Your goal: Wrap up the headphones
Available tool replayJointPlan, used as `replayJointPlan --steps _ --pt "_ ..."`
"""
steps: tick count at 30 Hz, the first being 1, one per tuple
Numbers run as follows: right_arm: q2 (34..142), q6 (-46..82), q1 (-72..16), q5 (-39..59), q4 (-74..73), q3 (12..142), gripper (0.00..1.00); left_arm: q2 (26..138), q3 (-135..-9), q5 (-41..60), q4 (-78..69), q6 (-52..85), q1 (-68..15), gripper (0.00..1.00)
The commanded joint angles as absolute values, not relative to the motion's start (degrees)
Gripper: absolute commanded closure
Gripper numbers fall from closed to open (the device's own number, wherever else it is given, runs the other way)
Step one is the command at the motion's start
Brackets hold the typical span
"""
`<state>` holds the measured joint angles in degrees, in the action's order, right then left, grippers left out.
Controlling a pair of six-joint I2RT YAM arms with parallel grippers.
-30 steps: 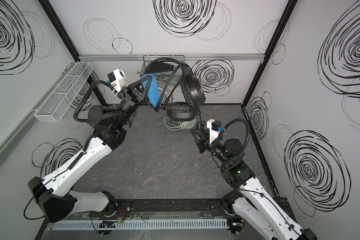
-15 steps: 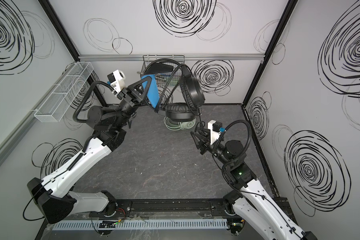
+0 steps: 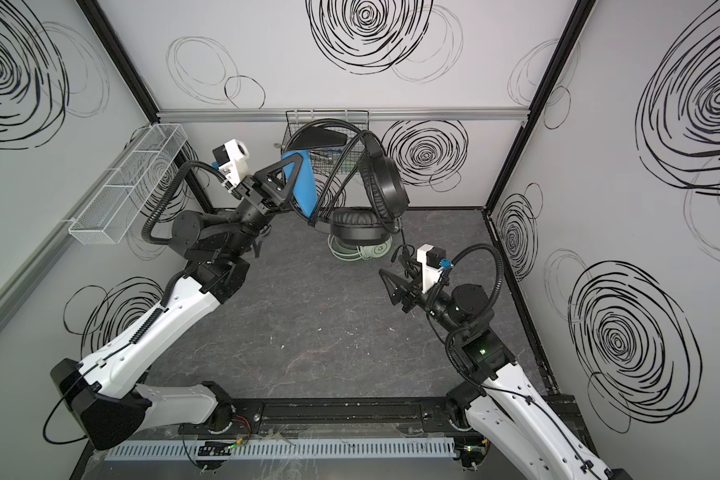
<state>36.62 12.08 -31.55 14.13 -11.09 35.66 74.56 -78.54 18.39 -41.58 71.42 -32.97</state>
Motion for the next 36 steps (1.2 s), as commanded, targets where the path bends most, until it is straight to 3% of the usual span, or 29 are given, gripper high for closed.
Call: replayJointPlan --steps 1,8,21,36 --pt "34.93 11.23 -31.82 15.74 -14.74 35.11 0.27 73.04 -82.58 18.41 -46.27 70.18 -34.0 1.0" --pt "36.27 9.81 -31.82 13.61 -11.87 38.1 0.42 72.01 -81.62 18.28 -46.51 70.28 -32.81 1.0" --pt "33.51 7.98 -31.84 14.17 -11.34 37.5 0.2 74.13 -86.06 22.27 -44.48 70.0 -32.34 1.0" --pt "37.98 8.76 -31.84 18.42 -15.72 43.03 0.18 73.99 -85.96 22.98 -41.01 67.29 -33.78 1.0"
